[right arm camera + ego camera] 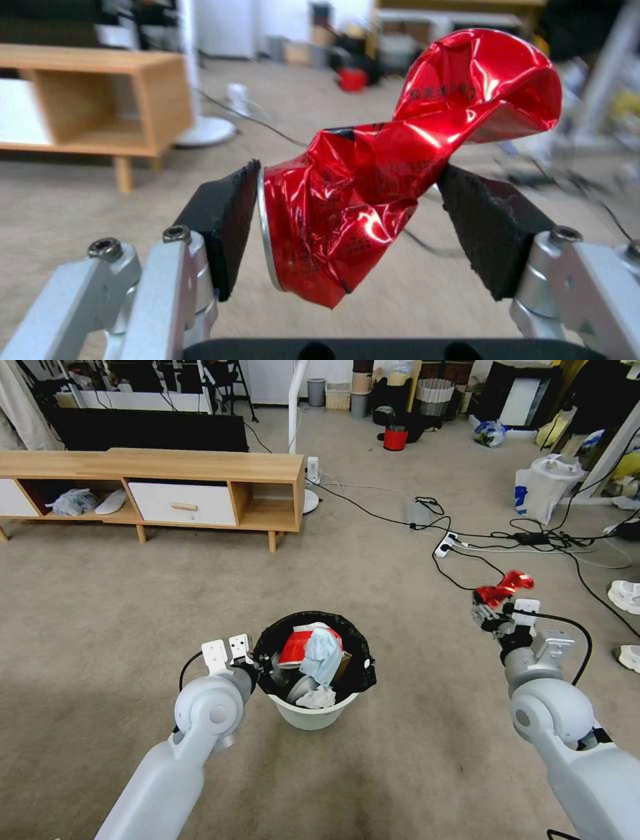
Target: Pick up the trash bin and place the garbage on the floor into it.
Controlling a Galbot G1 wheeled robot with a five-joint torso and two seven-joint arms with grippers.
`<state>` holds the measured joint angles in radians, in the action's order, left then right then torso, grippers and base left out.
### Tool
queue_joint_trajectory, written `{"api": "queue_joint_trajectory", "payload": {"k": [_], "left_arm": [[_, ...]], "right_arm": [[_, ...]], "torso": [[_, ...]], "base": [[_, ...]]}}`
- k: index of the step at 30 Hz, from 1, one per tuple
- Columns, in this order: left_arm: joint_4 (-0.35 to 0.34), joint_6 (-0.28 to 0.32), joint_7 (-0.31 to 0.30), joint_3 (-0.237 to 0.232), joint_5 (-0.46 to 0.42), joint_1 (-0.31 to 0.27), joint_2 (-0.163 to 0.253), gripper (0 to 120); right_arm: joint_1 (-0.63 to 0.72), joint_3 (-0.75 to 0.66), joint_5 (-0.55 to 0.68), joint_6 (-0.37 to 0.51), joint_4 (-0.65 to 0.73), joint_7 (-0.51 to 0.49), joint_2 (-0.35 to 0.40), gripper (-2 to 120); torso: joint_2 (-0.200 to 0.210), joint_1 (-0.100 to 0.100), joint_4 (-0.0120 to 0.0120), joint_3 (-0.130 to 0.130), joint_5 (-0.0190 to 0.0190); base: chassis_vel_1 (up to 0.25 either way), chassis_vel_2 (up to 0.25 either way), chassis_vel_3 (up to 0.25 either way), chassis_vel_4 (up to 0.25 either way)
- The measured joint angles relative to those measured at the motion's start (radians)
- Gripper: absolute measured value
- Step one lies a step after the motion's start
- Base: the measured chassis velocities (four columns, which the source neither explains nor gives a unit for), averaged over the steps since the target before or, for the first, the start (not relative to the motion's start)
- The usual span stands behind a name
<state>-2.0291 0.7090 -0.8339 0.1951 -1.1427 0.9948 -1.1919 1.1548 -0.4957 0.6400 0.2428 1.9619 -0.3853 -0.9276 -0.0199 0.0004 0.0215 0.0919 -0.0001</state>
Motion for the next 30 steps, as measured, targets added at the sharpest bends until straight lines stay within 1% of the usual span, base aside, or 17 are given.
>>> {"api": "queue_joint_trajectory", "payload": {"k": [3, 4, 5, 6, 8, 12, 14, 15, 17, 23, 25, 26, 29, 30], "left_arm": [[0.005, 0.001, 0.0, -0.009, 0.0, -0.007, -0.004, 2], [0.005, 0.001, 0.0, -0.009, 0.0, -0.007, -0.004, 2], [0.006, 0.001, 0.0, -0.014, -0.001, -0.009, -0.004, 2], [0.006, 0.001, 0.0, -0.014, -0.001, -0.009, -0.004, 2], [0.01, 0.003, 0.001, -0.02, -0.002, -0.012, -0.004, 2], [0.014, 0.004, 0.003, -0.026, -0.005, -0.018, -0.005, 2], [0.031, 0.009, 0.009, -0.048, -0.017, -0.044, -0.014, 2], [0.031, 0.009, 0.009, -0.048, -0.017, -0.044, -0.014, 2], [0.049, 0.011, 0.019, -0.073, -0.022, -0.074, -0.024, 2], [0.068, 0.011, 0.025, -0.085, -0.025, -0.097, -0.035, 2], [0.082, 0.011, 0.033, -0.087, -0.025, -0.111, -0.039, 2], [0.082, 0.011, 0.033, -0.087, -0.025, -0.111, -0.039, 2], [0.092, 0.011, 0.04, -0.089, -0.025, -0.121, -0.043, 2], [0.092, 0.011, 0.04, -0.089, -0.025, -0.121, -0.043, 2]], "right_arm": [[-0.003, 0.013, -0.054, -0.084, -0.009, 0.122, 0.015, 64], [-0.003, 0.013, -0.054, -0.084, -0.009, 0.122, 0.015, 64], [-0.003, 0.019, -0.067, -0.113, -0.012, 0.176, 0.022, 64], [-0.003, 0.019, -0.067, -0.113, -0.012, 0.176, 0.022, 64], [-0.004, 0.027, -0.075, -0.141, -0.008, 0.227, 0.032, 64], [-0.005, 0.032, -0.079, -0.157, -0.006, 0.256, 0.041, 64], [-0.006, 0.043, -0.08, -0.176, -0.005, 0.289, 0.061, 64], [-0.006, 0.043, -0.08, -0.176, -0.005, 0.289, 0.061, 64], [-0.001, 0.057, -0.081, -0.179, 0.011, 0.308, 0.085, 64], [0.011, 0.081, -0.074, -0.179, 0.052, 0.316, 0.117, 64], [0.015, 0.11, -0.062, -0.179, 0.094, 0.322, 0.152, 64], [0.015, 0.11, -0.062, -0.179, 0.094, 0.322, 0.152, 64], [0.014, 0.14, -0.047, -0.199, 0.125, 0.347, 0.195, 64], [0.014, 0.14, -0.047, -0.199, 0.125, 0.347, 0.195, 64]], "torso": [[0.0, 0.0, 0.0, 0.0, 0.0001], [0.0, 0.0, 0.0, 0.0, 0.0001], [0.0, 0.0, 0.0, 0.0, 0.0002], [0.0, 0.0, 0.0, 0.0, 0.0002], [0.0, 0.0, -0.0001, 0.0, 0.0002], [0.0, 0.0, -0.0002, 0.0, 0.0001], [0.0, 0.0, 0.0001, 0.0, 0.0001], [0.0, 0.0, 0.0001, 0.0, 0.0001], [0.0, 0.0, 0.0, 0.0, 0.0002], [0.0, 0.0, 0.0001, 0.0, 0.0001], [0.0, 0.0, 0.0, 0.0, 0.0002], [0.0, 0.0, 0.0, 0.0, 0.0002], [0.0, 0.0, 0.0, 0.0, 0.0001], [0.0, 0.0, 0.0, 0.0, 0.0001]], "base": [[0.0, 0.0, 0.0, 0.0], [0.0, 0.0, 0.0, 0.0], [0.0, 0.0, 0.0, 0.0], [0.0, 0.0, 0.0, 0.0], [0.0, 0.0, 0.0, 0.0], [0.0, 0.0, 0.0, 0.0], [0.0, 0.0, 0.0, 0.0], [0.0, 0.0, 0.0, 0.0], [0.0, 0.0, 0.0, 0.0], [0.0, 0.0, 0.0, 0.0], [0.0, 0.0, 0.0, 0.0], [0.0, 0.0, 0.0, 0.0], [0.0, 0.0, 0.0, 0.0], [0.0, 0.0, 0.0, 0.0]]}}
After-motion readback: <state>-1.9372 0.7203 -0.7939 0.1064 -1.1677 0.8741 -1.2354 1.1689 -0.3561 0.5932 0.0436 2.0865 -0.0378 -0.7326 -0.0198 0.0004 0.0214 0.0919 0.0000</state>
